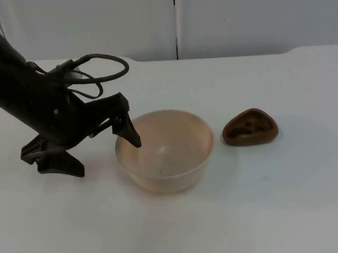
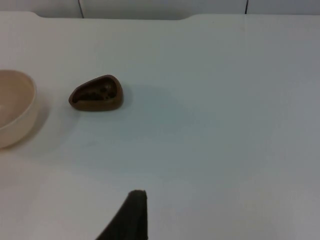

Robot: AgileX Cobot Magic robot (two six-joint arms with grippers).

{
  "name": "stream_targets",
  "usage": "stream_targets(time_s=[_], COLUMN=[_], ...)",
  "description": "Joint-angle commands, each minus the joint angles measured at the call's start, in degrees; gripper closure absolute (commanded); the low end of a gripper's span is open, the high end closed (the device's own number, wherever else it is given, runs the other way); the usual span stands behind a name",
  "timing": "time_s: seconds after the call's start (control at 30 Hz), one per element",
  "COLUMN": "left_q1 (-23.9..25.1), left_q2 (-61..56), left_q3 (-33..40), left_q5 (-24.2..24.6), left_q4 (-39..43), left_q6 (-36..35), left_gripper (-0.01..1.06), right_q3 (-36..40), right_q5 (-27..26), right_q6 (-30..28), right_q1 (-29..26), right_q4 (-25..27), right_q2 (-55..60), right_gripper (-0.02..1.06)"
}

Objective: Pick up the bowl with the left hand and pour the coffee beans from the cup into the bowl with the right hand.

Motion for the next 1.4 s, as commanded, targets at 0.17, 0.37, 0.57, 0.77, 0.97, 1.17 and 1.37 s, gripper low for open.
stream_targets(time_s=[0.17, 0.37, 0.57, 0.77, 0.97, 1.17, 1.37], left_q1=[-2.05, -3.48, -3.48, -3.59, -4.73, -4.98, -4.98], left_q2=[0.26, 0.36, 0.36, 0.40, 0.40, 0.40, 0.40], left_q3=[-0.92, -4.31, -5.33, -5.33, -5.33, -5.33, -5.33], left_q5=[-1.42, -0.60, -0.03, -0.03, -1.00, -1.51, -1.51], left_q4=[-0.12, 13.28, 15.90, 15.65, 15.88, 15.85, 15.97], left_q6=[-2.43, -14.87, -18.37, -18.37, -18.37, -18.37, -18.37], left_gripper=[0.07, 0.07, 0.09, 0.11, 0.11, 0.18, 0.44], right_q3=[0.13, 0.13, 0.13, 0.13, 0.13, 0.13, 0.13], right_q5=[-0.33, -0.33, -0.33, -0.33, -0.33, -0.33, -0.33], right_q6=[-0.13, -0.24, -0.24, -0.35, -0.46, -0.56, -0.67], right_q1=[-0.35, -0.35, -0.35, -0.35, -0.35, -0.35, -0.35], right_q4=[-0.39, -0.39, -0.39, -0.39, -0.39, -0.39, -0.39], right_q2=[-0.18, -0.18, -0.18, -0.18, -0.18, -0.18, -0.18], right_gripper=[-0.01, -0.01, -0.01, -0.01, -0.01, -0.01, -0.01])
